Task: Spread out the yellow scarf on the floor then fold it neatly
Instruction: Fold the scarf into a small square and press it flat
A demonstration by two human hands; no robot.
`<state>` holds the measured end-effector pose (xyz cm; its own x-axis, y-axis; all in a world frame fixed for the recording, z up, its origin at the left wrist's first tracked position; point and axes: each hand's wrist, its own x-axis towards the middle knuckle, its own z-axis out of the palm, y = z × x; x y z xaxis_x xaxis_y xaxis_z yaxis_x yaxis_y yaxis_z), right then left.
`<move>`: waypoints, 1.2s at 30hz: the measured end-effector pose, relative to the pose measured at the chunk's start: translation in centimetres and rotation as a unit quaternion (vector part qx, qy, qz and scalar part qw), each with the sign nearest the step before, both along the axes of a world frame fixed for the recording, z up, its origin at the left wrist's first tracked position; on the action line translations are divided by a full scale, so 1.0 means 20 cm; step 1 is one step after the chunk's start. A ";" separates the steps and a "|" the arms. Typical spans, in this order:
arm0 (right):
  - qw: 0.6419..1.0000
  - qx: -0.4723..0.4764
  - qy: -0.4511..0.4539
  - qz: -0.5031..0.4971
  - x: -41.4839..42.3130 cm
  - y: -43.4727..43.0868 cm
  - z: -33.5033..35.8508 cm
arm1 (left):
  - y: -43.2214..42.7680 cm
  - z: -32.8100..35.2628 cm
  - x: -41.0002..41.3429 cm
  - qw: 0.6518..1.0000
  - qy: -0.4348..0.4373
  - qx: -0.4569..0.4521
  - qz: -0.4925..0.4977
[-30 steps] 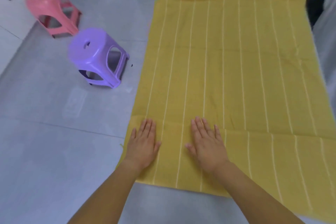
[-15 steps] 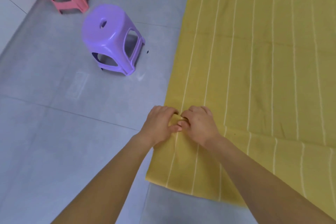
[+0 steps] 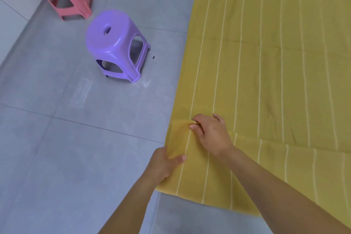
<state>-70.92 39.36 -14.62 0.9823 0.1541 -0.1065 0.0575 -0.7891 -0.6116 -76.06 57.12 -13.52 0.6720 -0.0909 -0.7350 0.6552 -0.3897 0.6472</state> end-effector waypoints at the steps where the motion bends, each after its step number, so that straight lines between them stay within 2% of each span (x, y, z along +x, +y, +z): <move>1: 1.000 -0.020 0.001 0.009 0.00 0.01 0.00 | 0.01 -0.01 -0.04 0.999 -0.019 0.041 0.008; 4: 0.995 -0.097 0.008 0.035 -0.01 0.03 -0.01 | 0.02 -0.02 -0.14 0.969 -0.068 0.238 -0.015; 6: 0.990 -0.137 -0.007 0.042 -0.02 0.04 -0.03 | 0.00 -0.03 -0.20 0.926 -0.124 0.355 -0.030; 7: 0.988 -0.145 -0.023 0.039 -0.03 0.05 -0.04 | -0.02 -0.05 -0.21 0.905 -0.182 0.383 -0.041; 10: 0.987 -0.134 -0.085 0.023 -0.07 0.05 -0.05 | -0.11 -0.10 -0.20 0.839 -0.339 0.392 -0.168; 13: 0.981 -0.146 -0.113 0.062 -0.16 0.03 -0.06 | -0.15 -0.15 -0.17 0.819 -0.330 0.392 -0.258; 16: 0.968 -0.194 -0.075 0.138 -0.24 0.00 -0.13 | -0.11 -0.21 -0.16 0.807 -0.309 0.403 -0.300; 19: 0.963 -0.217 -0.045 0.155 -0.27 -0.01 -0.19 | -0.11 -0.23 -0.15 0.806 -0.301 0.402 -0.314; 22: 0.973 -0.199 -0.046 0.108 -0.28 0.01 -0.14 | -0.09 -0.22 -0.16 0.795 -0.316 0.400 -0.329; 27: 0.978 -0.197 0.010 -0.070 -0.33 -0.17 -0.10 | 0.02 -0.21 -0.14 0.768 -0.317 0.413 -0.372; 33: 0.971 -0.225 0.016 -0.076 -0.45 -0.46 -0.05 | -0.24 -0.11 -0.05 0.752 -0.392 0.356 -0.393; 36: 0.966 -0.230 0.028 -0.115 -0.52 -0.58 -0.06 | -0.45 -0.11 -0.02 0.738 -0.411 0.331 -0.421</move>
